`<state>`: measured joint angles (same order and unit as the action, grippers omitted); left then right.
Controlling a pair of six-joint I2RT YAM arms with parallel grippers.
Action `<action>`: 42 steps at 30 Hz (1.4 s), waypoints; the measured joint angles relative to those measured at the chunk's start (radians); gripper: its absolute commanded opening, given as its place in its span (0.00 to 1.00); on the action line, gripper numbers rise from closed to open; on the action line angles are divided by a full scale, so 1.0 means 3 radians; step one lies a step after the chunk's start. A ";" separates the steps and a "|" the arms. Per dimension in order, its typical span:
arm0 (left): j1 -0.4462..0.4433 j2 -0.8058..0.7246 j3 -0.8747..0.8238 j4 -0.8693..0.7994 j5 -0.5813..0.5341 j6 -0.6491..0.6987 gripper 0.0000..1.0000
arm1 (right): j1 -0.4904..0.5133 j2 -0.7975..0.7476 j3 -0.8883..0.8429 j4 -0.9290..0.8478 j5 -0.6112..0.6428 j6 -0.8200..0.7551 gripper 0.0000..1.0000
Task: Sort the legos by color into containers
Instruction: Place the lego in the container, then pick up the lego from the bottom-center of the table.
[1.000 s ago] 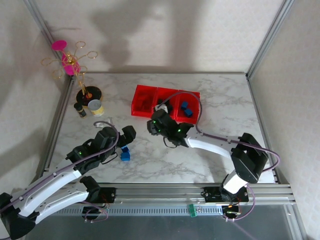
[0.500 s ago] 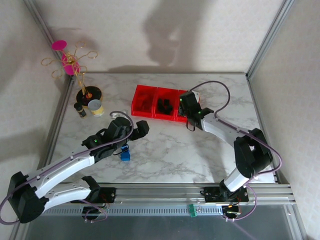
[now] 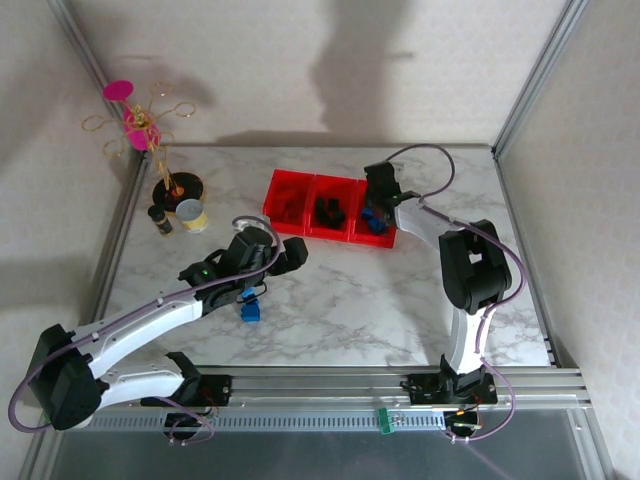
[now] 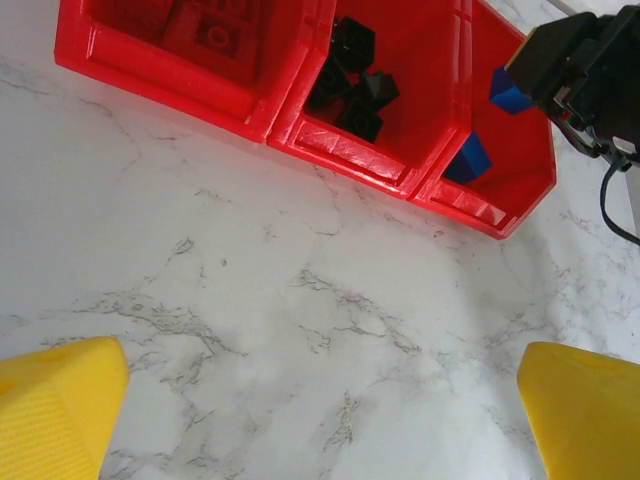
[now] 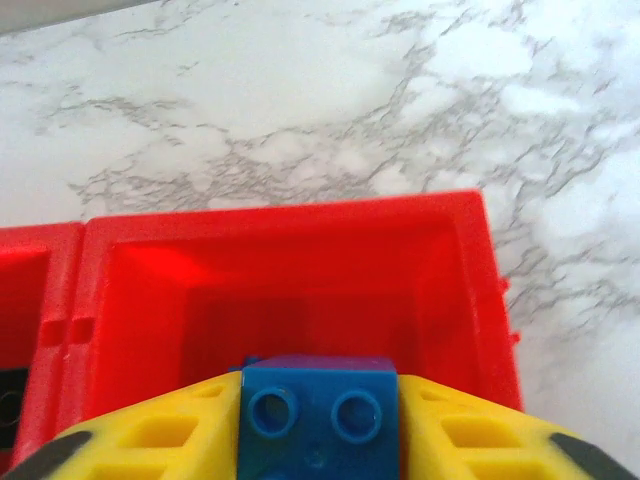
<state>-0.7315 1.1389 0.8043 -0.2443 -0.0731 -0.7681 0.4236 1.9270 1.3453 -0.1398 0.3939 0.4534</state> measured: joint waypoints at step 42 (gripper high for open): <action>0.0052 -0.1445 -0.0248 -0.1033 -0.0698 -0.0248 1.00 | 0.2322 -0.0375 -0.0624 0.0331 -0.0459 0.0841 0.88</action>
<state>-0.7158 0.7055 0.7300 -0.5541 -0.2825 -0.8425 1.1202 1.8145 1.1580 -0.0406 0.2562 0.7055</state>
